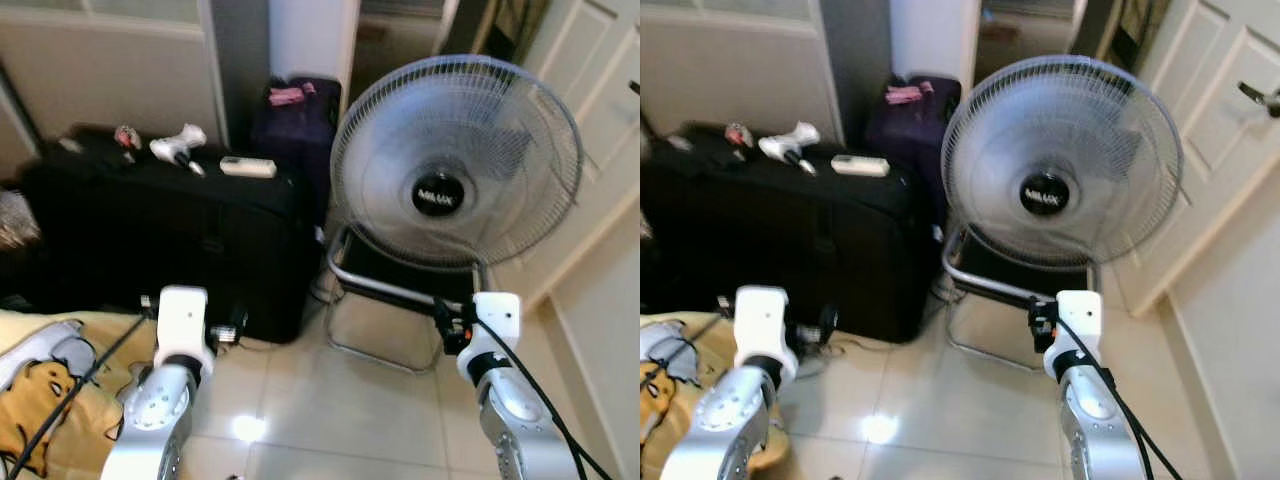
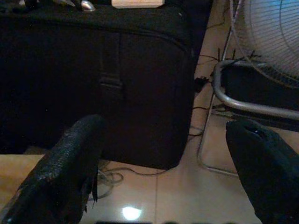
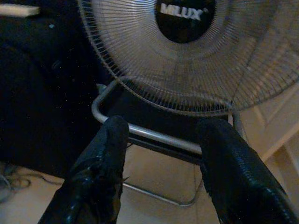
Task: Clean up the room
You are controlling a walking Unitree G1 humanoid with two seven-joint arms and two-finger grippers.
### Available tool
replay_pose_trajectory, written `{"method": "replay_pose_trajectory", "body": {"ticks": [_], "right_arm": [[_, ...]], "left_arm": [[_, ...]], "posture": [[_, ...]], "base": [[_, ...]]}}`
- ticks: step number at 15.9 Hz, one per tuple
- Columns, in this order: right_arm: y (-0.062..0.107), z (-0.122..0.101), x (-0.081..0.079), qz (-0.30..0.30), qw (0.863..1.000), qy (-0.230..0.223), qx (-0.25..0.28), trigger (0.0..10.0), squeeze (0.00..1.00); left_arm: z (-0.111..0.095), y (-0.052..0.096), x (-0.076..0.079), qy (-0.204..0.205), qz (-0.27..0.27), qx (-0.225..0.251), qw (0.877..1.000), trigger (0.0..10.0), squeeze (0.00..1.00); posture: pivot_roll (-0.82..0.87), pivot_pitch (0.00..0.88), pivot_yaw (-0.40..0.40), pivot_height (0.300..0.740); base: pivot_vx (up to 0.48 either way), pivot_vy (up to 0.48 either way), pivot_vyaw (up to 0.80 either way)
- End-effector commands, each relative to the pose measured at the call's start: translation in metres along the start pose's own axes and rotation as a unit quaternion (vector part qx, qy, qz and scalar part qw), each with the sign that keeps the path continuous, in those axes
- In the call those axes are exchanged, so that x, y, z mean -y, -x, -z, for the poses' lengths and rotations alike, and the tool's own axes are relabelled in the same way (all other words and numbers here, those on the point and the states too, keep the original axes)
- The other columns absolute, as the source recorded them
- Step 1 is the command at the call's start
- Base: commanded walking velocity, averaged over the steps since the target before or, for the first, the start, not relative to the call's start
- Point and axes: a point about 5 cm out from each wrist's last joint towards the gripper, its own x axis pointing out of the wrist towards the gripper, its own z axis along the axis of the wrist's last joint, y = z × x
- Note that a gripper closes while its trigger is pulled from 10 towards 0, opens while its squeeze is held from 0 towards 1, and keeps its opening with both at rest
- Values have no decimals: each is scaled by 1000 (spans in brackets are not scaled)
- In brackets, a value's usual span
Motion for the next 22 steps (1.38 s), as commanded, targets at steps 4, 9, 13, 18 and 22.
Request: {"method": "replay_pose_trajectory", "body": {"ticks": [4, 9, 13, 18, 22], "right_arm": [[0, -13, -7, -36, 998, 30, 39, 10000, 12], [-1, -18, -19, -38, 997, 8, 60, 10000, 392], [-2, -35, -6, -30, 996, -65, 54, 10000, 627], [-13, -19, 25, 36, 994, -102, 17, 10000, 745], [-4, -9, 14, 23, 997, -78, 10, 10000, 827]], "left_arm": [[-9, 1, 3, 7, 13, 22, 1000, 10000, 0], [-29, 3, -11, 39, -23, 52, 998, 10000, 0], [-46, 0, -1, -8, -11, 91, 996, 10000, 0], [-56, -7, -7, -87, -7, 99, 991, 10000, 0], [-47, 0, -6, -50, -8, 75, 996, 10000, 0]], "posture": [[-70, 0, -57, 740], [-90, 0, -31, 740], [-93, 0, -60, 740], [-59, 0, -1, 740], [-78, 0, 16, 740]], "base": [[0, 0, 600], [0, 0, 800], [0, 0, 800], [0, 0, 800], [0, 0, 800]]}}
